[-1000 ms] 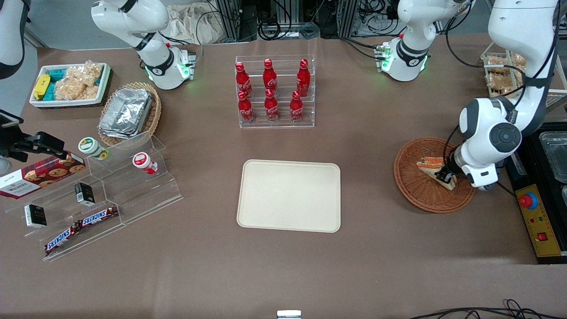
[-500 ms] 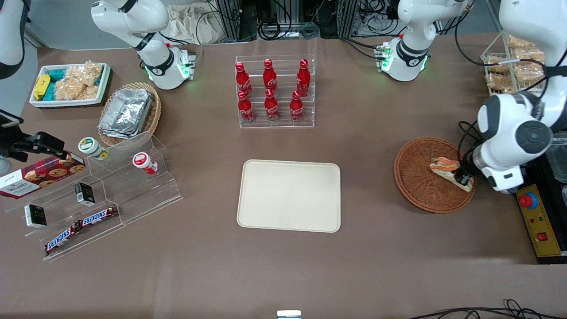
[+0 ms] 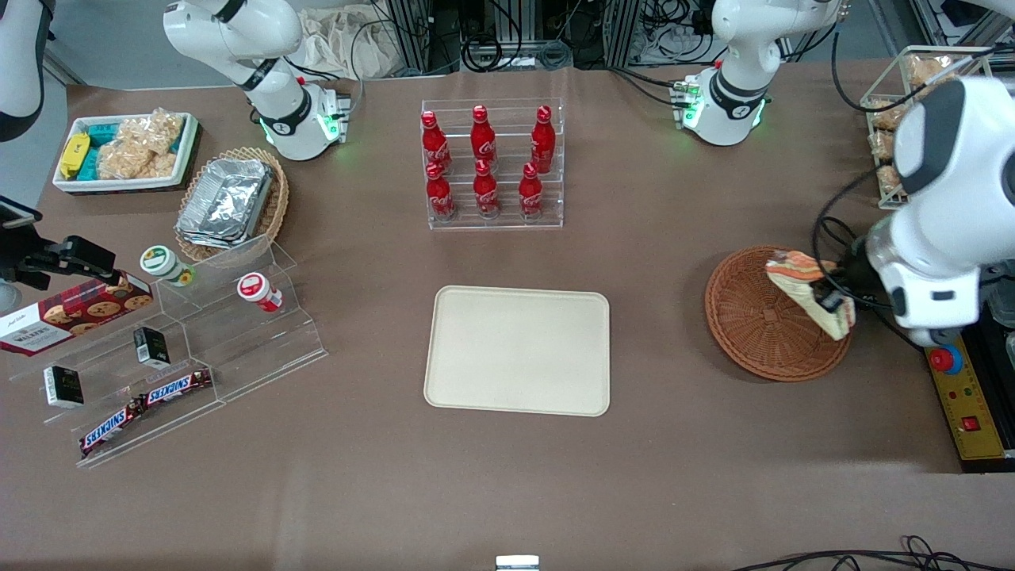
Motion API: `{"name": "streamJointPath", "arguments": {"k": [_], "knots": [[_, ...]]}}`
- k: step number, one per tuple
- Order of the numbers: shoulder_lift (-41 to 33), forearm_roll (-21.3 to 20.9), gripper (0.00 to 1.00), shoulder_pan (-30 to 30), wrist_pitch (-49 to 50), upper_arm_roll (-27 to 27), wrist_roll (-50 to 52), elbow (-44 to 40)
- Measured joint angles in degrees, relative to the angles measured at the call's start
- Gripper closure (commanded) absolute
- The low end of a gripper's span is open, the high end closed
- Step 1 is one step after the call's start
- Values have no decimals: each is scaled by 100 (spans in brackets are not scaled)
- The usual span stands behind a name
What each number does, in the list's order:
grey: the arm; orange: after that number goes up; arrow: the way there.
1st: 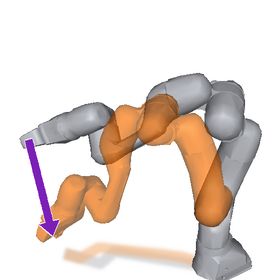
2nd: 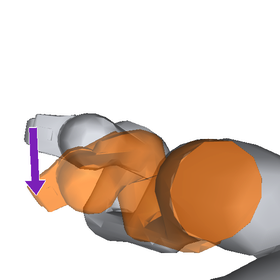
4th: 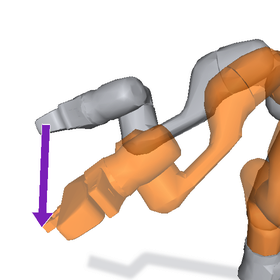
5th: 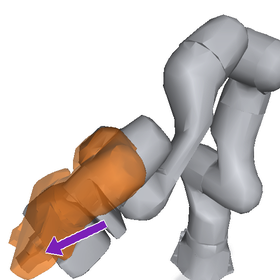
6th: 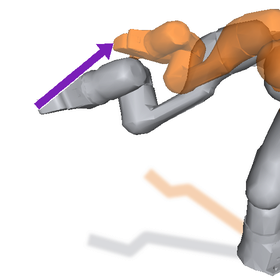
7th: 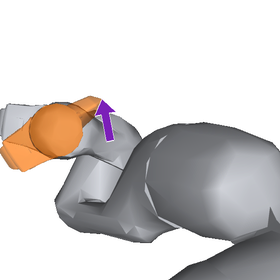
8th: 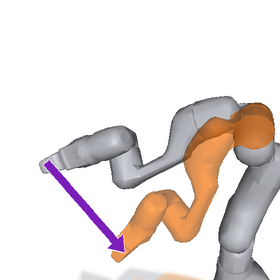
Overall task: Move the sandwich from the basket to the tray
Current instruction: 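Lift the sandwich and carry it with the left gripper to the beige tray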
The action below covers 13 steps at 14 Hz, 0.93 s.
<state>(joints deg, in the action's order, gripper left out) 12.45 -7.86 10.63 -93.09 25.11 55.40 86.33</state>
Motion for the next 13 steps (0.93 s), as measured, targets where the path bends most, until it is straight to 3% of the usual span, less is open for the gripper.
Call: {"name": "streamJointPath", "arguments": {"k": [3,7,10,13], "knots": [[560,-199,100,-478,-46,667,-225,-272],[1935,-1059,100,-1655,-1118,689,-118,-278],[2866,-1184,100,-1915,-1867,672,-102,-322],[3383,-1733,100,-2055,-2215,596,-111,-395]]}}
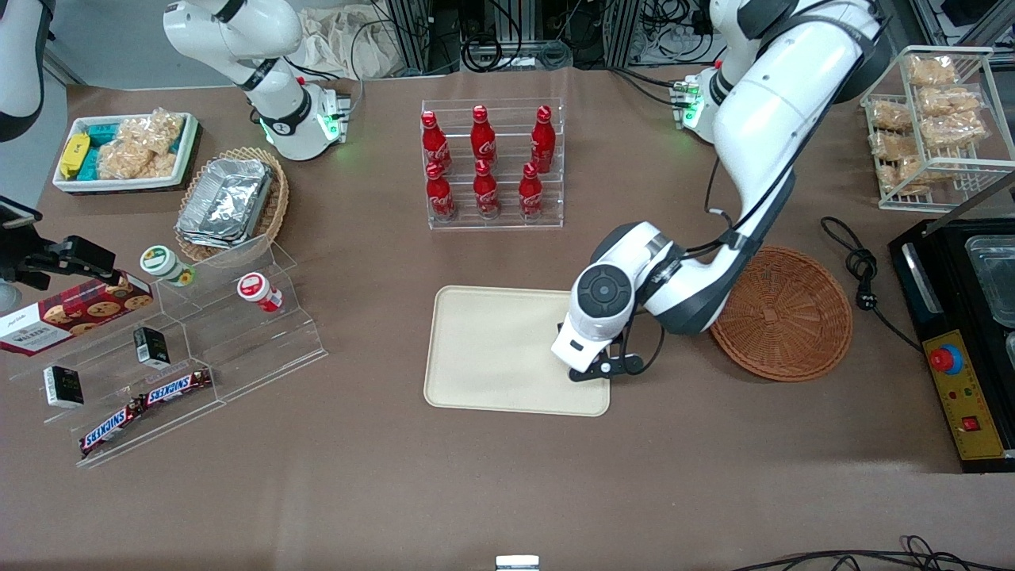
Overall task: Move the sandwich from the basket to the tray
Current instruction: 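Lift the sandwich and carry it with the left gripper to the beige tray, then lower the sandwich onto the tray and open the left gripper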
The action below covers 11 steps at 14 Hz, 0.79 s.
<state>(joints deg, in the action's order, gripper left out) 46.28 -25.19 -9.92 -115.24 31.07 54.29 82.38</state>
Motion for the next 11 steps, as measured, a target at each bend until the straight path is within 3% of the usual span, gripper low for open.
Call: {"name": "streamJointPath", "arguments": {"k": [1,2,3,11], "knots": [[113,-81,87,-21,-147,-8,0,-29],[167,-99,30,-32,-239,-7,0,-52],[169,-102,0,-37,-254,-7,0,-84],[-146,-106,0,-34,-37,-8,61,-476]]}}
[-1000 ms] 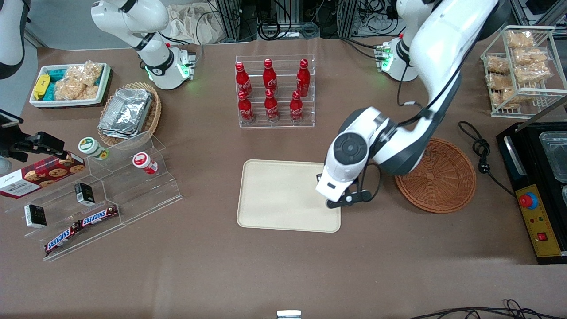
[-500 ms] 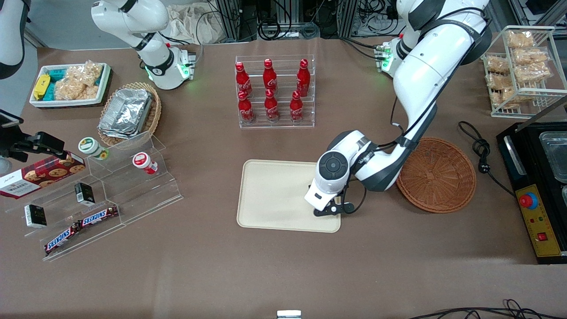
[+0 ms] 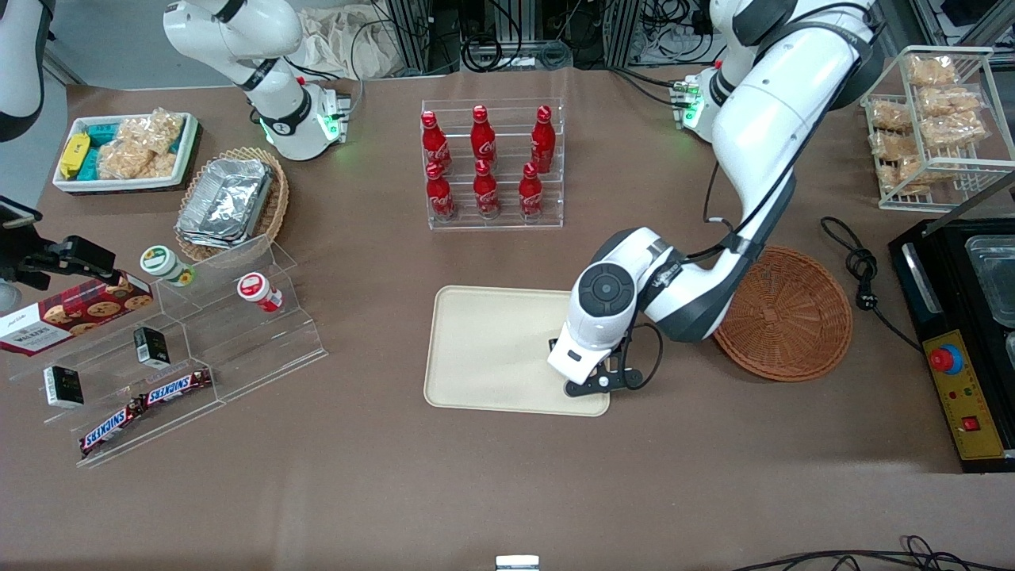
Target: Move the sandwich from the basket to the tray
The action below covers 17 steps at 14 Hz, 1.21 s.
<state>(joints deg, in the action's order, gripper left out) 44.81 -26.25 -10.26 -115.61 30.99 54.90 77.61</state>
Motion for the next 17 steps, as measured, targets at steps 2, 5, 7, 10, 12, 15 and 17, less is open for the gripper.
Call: {"name": "streamJointPath", "arguments": {"k": [2,5,7,10,12,15,17], "knots": [[-337,-7,0,83,367,-26,28,-57],[-1213,134,1,527,1194,-39,30,-52],[-1679,452,2,949,1400,-39,-64,38],[-2275,1181,2,1609,1477,-73,-877,506],[-2823,1640,2,1644,1494,-545,-1618,999],[-3759,2160,1,1388,1778,-1664,-3030,1740],[-4159,2225,1,1328,2111,-2130,-3789,1926]]}}
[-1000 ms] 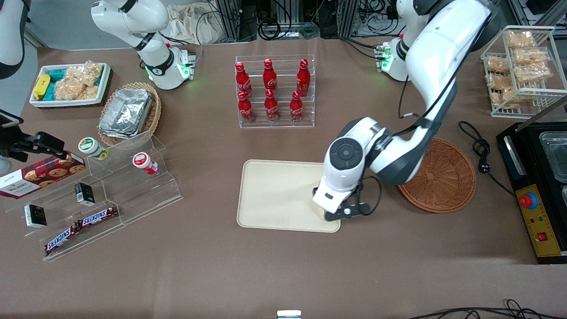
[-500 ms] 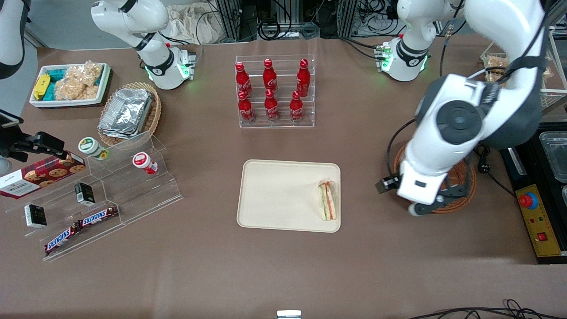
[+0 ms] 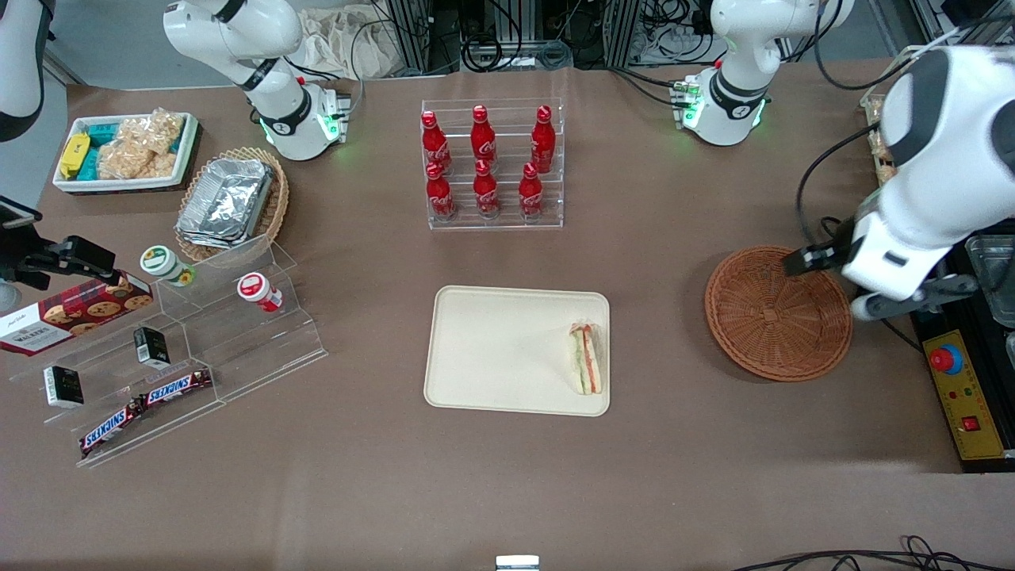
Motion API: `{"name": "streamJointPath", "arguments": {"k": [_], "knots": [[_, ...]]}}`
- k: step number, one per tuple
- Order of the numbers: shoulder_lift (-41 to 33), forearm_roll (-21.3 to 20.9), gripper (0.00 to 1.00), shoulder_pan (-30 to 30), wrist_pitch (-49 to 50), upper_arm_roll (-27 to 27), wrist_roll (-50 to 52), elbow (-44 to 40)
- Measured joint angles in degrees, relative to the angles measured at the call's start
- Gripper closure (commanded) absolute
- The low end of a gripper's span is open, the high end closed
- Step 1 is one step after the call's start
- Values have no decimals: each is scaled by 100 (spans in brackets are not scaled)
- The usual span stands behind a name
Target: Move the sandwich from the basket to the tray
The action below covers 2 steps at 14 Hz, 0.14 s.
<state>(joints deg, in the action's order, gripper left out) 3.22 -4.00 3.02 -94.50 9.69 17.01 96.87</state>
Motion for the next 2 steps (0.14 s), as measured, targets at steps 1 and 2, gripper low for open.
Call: {"name": "streamJointPath", "arguments": {"k": [1,2], "knots": [[-81,14,1,0,28,-112,-225,-6],[-99,26,0,1,28,-198,-415,-50]]}}
